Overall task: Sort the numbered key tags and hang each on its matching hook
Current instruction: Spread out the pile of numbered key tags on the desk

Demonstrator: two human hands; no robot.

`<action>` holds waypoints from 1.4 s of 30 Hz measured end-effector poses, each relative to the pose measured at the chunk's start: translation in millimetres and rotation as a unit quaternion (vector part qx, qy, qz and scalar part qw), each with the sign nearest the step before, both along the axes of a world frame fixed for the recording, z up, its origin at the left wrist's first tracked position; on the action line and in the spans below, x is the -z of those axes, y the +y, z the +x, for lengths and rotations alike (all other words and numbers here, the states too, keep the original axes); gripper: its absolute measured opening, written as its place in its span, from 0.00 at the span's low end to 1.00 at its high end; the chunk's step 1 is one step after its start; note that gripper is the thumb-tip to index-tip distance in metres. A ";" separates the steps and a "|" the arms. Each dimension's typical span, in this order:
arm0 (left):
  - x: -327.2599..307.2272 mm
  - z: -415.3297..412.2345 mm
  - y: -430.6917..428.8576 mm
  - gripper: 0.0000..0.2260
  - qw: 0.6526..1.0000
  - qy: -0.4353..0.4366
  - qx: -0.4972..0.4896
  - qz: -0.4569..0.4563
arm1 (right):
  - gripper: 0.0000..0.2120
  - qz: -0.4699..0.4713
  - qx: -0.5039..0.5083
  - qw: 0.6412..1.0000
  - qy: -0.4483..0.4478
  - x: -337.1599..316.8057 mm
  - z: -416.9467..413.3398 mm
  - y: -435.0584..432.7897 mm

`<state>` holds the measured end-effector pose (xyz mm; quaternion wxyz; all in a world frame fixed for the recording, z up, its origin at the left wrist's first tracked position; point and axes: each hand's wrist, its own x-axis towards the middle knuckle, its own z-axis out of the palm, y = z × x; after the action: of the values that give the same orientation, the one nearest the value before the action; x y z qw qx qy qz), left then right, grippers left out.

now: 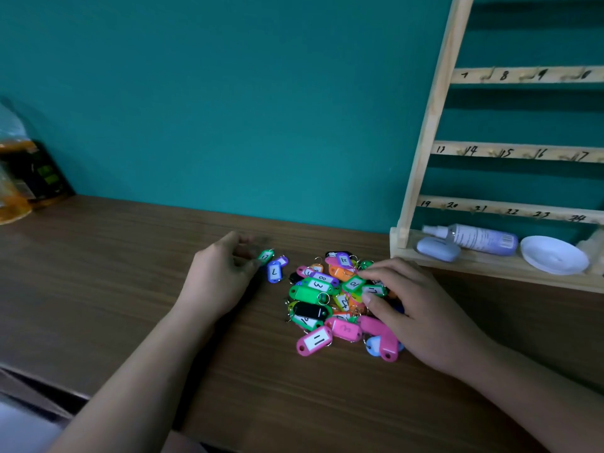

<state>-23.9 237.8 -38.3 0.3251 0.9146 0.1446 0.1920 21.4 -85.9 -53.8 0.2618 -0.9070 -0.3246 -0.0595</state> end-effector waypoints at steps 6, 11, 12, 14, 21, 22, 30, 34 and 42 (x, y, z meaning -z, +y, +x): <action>-0.7 -1.3 -2.5 0.14 0.996 -0.018 0.016 0.080 | 0.21 -0.003 0.000 1.000 0.001 -0.9 -1.0 0.4; 4.9 -2.9 -15.6 0.13 0.985 -0.024 0.111 0.128 | 0.21 -0.008 -0.003 1.000 0.003 -1.1 -1.9 -0.1; 5.9 -3.4 -17.2 0.13 0.983 -0.016 0.121 0.137 | 0.21 -0.009 -0.003 1.000 0.004 -1.4 -1.8 -0.1; 5.5 -3.8 -18.3 0.15 0.981 0.001 0.123 0.151 | 0.22 -0.009 -0.005 1.000 0.005 -1.6 -1.4 -0.6; -0.3 -10.2 -10.9 0.15 0.977 0.016 0.110 0.180 | 0.23 -0.016 -0.006 1.000 0.003 -0.8 -0.7 -1.9; -1.5 -11.1 -12.1 0.15 0.978 0.004 0.115 0.174 | 0.23 -0.017 -0.007 1.000 0.003 -0.8 -0.7 -1.6; -3.4 -16.8 -36.0 0.20 0.973 -0.033 0.213 0.080 | 0.22 -0.012 -0.007 1.000 0.003 -2.0 -1.8 -1.6; -2.2 -17.0 -31.0 0.20 0.973 -0.017 0.206 0.101 | 0.23 -0.013 -0.012 1.000 0.008 -3.7 -3.5 -1.9; -1.3 -15.5 -23.1 0.19 0.970 -0.015 0.129 0.207 | 0.24 -0.015 -0.008 1.000 -0.001 -3.8 -4.7 -0.9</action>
<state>-39.5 214.7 -37.1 0.1532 0.9700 -0.0225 0.1875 16.6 -86.7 -50.0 0.2488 -0.9080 -0.3329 -0.0536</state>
